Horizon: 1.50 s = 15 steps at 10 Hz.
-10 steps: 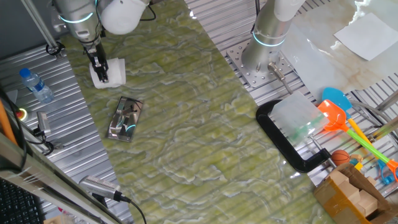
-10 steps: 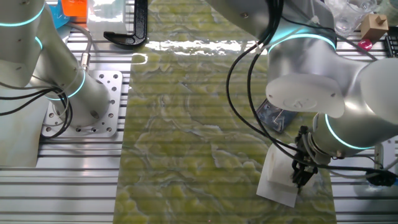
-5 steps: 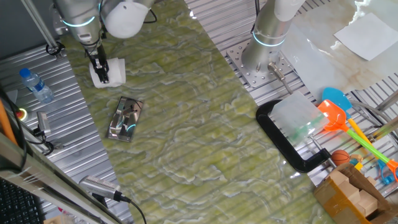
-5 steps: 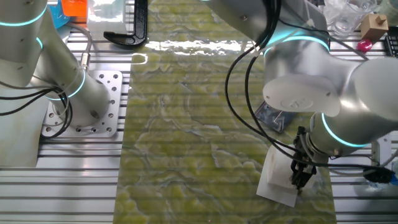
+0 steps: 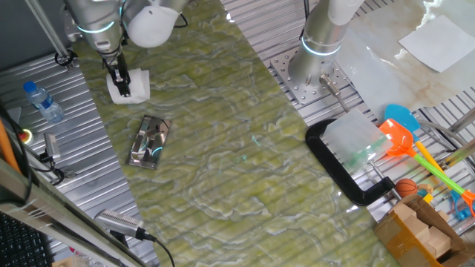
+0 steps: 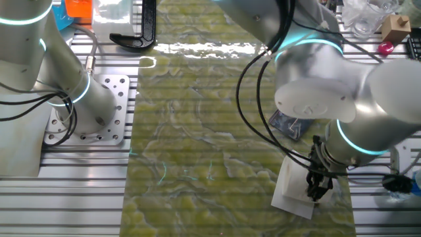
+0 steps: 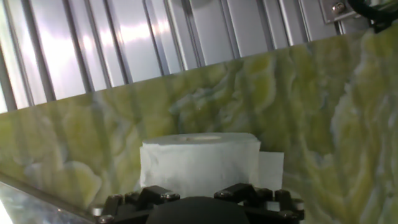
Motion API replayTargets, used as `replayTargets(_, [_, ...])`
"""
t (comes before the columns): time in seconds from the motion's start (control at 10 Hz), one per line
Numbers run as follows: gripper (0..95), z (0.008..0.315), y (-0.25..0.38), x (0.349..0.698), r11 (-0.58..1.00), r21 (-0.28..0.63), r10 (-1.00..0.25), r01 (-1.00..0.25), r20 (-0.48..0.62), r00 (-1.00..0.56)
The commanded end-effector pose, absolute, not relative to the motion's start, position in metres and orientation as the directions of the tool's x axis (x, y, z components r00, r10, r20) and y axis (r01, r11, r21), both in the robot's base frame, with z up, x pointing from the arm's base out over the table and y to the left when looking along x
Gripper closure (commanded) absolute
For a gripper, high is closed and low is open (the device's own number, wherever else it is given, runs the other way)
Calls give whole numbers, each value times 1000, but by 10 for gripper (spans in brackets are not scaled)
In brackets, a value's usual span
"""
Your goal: Put the toilet paper on its holder
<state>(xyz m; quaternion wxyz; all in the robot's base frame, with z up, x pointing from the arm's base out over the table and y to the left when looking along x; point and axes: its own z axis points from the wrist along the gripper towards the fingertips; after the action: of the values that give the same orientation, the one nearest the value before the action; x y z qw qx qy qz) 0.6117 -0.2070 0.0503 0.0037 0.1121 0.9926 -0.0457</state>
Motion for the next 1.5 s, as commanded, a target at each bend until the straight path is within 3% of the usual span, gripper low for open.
replayTargets(0.1, [380, 51, -213, 610, 980, -118, 163, 163, -12, -987])
replayTargets(0.4, [950, 57, -214, 611, 987, 22, 160, 160, -2, -987])
replayTargets(0.9, [950, 73, -215, 613, 999, -39, 29, 29, -20, -999])
replayTargets(1.5, [950, 112, -214, 610, 954, -71, -294, -292, -15, -956])
